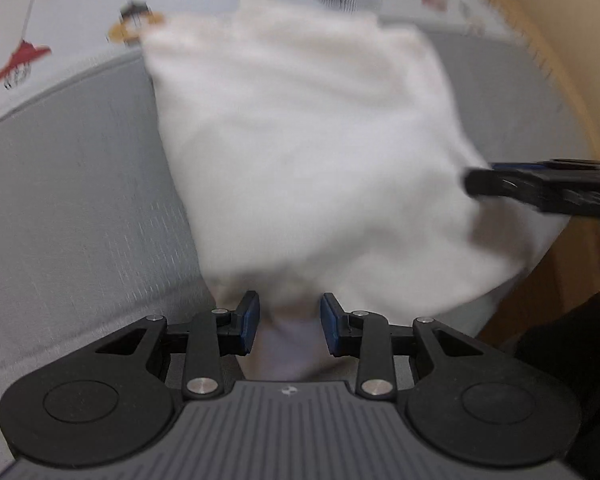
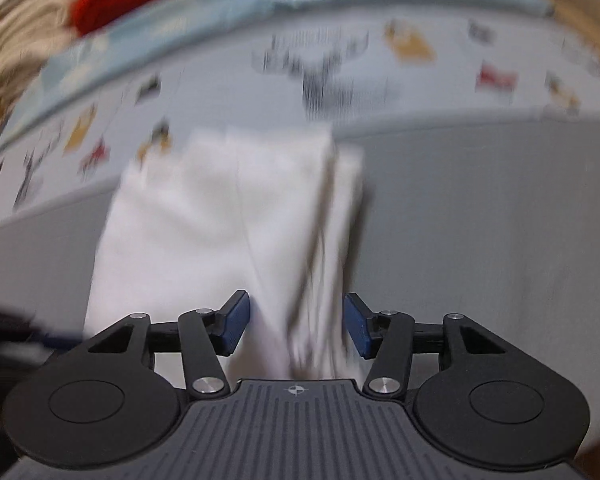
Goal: Fold small clothes
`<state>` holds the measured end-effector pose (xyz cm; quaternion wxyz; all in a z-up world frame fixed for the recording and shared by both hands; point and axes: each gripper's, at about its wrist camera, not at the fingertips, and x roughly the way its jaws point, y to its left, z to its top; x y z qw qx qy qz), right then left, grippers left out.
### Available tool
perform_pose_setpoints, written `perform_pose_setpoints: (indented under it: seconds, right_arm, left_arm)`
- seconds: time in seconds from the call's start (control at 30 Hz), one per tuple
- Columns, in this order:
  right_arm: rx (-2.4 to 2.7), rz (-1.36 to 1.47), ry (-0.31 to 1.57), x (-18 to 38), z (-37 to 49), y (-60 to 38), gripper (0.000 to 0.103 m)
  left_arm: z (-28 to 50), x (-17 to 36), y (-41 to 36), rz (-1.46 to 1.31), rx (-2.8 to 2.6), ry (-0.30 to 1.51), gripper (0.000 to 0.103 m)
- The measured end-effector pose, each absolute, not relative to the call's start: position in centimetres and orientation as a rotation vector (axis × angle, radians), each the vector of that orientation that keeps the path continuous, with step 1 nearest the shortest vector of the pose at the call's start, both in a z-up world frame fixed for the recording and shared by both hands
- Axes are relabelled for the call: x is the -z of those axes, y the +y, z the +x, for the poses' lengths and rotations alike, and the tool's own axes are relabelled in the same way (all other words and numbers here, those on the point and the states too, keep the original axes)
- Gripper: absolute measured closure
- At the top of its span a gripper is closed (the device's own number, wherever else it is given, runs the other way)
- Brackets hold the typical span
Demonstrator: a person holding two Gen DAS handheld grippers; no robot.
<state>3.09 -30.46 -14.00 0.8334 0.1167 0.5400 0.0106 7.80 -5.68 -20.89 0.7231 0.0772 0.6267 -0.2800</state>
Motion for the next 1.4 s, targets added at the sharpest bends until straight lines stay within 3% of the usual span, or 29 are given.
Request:
perform_pose_setpoints:
  seconds: [0.07,0.13,0.17,0.2,0.33,0.43,0.53,0.57,0.63,0.7,0.77,0.9,1.0,1.2,1.3,1.4]
  right_arm:
    - [-0.052,0.264,1.221,14.7,2.0,-30.8,0.049]
    - [-0.109,0.252,1.245,14.7,1.1,-30.4,0.059]
    - [-0.141,0.242,1.249,14.7,0.8,-30.1,0.088]
    - [-0.165,0.229,1.247,14.6,0.5,-29.9,0.096]
    - [-0.146,0.217,1.183,13.3,-0.1,-31.0,0.097]
    - [-0.116,0.083,1.284,15.3,0.0,-30.3,0.096]
    - [-0.137,0.038,1.355,16.6,0.1,-29.5,0.093]
    - [-0.126,0.059,1.341,16.3,0.3,-29.7,0.087]
    - [-0.081,0.137,1.253,14.9,0.6,-30.7,0.069]
    - [-0.028,0.197,1.142,13.7,0.8,-31.7,0.039]
    - [0.01,0.217,1.07,13.4,1.0,-31.8,0.032]
    - [-0.027,0.27,1.036,14.0,1.9,-31.3,0.032]
    - [-0.018,0.322,0.96,12.9,3.4,-31.4,0.032]
    - [0.077,0.328,1.104,16.2,6.2,-32.0,0.032]
    - [0.076,0.311,1.155,17.6,7.3,-31.8,0.02]
    - [0.094,0.37,1.167,18.3,8.4,-32.2,0.021]
  left_arm:
    - [7.8,20.8,-6.2,0.167,0.602,1.383,0.066]
    - [7.9,20.3,-6.1,0.12,0.595,1.38,0.066]
    - [8.0,19.8,-6.0,0.099,0.594,1.371,0.066]
    - [8.0,19.3,-5.9,0.088,0.595,1.358,0.066]
    - [7.8,18.1,-5.4,0.027,0.644,1.31,0.066]
    - [7.1,21.0,-6.5,0.189,0.615,1.409,0.067]
    - [6.8,21.1,-6.9,0.243,0.641,1.404,0.066]
    - [7.2,20.5,-6.6,0.197,0.647,1.394,0.065]
    - [8.0,19.3,-5.5,0.107,0.645,1.356,0.063]
    - [9.1,18.9,-4.3,-0.013,0.627,1.349,0.063]
    - [9.9,18.8,-3.4,-0.09,0.575,1.322,0.062]
    - [12.0,18.5,-2.3,-0.223,0.507,1.307,0.055]
    - [13.0,18.9,-1.3,-0.289,0.468,1.279,0.043]
    - [15.0,22.7,-0.1,-0.443,0.399,1.358,0.041]
    - [15.7,22.8,-1.2,-0.417,0.426,1.346,0.041]
    - [16.0,23.1,-1.9,-0.409,0.436,1.34,0.041]
